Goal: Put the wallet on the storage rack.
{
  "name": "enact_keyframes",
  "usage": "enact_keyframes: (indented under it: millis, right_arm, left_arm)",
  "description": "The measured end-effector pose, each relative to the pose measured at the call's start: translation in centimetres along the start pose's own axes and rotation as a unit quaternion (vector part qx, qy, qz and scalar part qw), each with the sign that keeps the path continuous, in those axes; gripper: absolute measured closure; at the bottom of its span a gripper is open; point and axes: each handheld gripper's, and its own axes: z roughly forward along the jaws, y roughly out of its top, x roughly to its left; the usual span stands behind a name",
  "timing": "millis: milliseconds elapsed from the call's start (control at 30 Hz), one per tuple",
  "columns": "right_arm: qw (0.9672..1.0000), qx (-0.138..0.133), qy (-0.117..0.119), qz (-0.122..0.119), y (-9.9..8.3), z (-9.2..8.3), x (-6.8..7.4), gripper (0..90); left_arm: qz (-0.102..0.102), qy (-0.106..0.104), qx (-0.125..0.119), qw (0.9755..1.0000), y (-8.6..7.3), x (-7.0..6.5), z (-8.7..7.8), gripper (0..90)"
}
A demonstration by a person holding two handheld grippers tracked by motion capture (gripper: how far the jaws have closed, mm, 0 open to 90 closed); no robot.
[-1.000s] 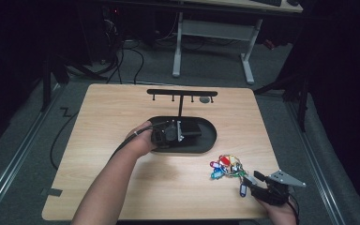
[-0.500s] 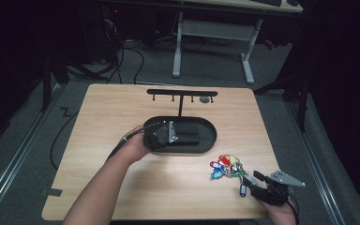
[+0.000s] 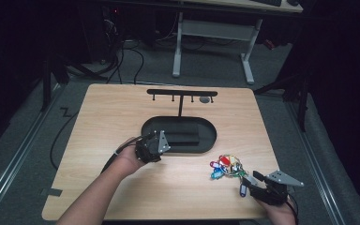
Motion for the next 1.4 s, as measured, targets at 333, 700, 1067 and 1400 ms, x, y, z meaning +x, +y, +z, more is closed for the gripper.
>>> enact_keyframes:
  millis: [333,700,1067,1400]
  right_arm:
    - [1.0,0.001,0.0,-0.001,0.0,0.0,-0.1,41.5]
    - [1.0,0.006,0.0,-0.002,-0.1,0.2,0.1,41.5]
    - [0.9999,0.008,0.0,-0.007,-0.2,0.2,0.2,42.5]
    - [0.9996,0.015,0.002,-0.022,0.1,0.2,1.3,43.4]
  left_arm:
    - [-0.053,-0.014,-0.018,0.9983,-3.1,-2.1,-1.0,54.0]
    - [-0.098,-0.008,-0.026,0.9948,-8.5,-5.2,-2.9,51.2]
    - [-0.195,-0.002,-0.05,0.9796,-12.6,-7.5,-6.6,47.9]
    - [-0.243,-0.069,-0.11,0.9612,-13.0,-6.8,-7.6,40.5]
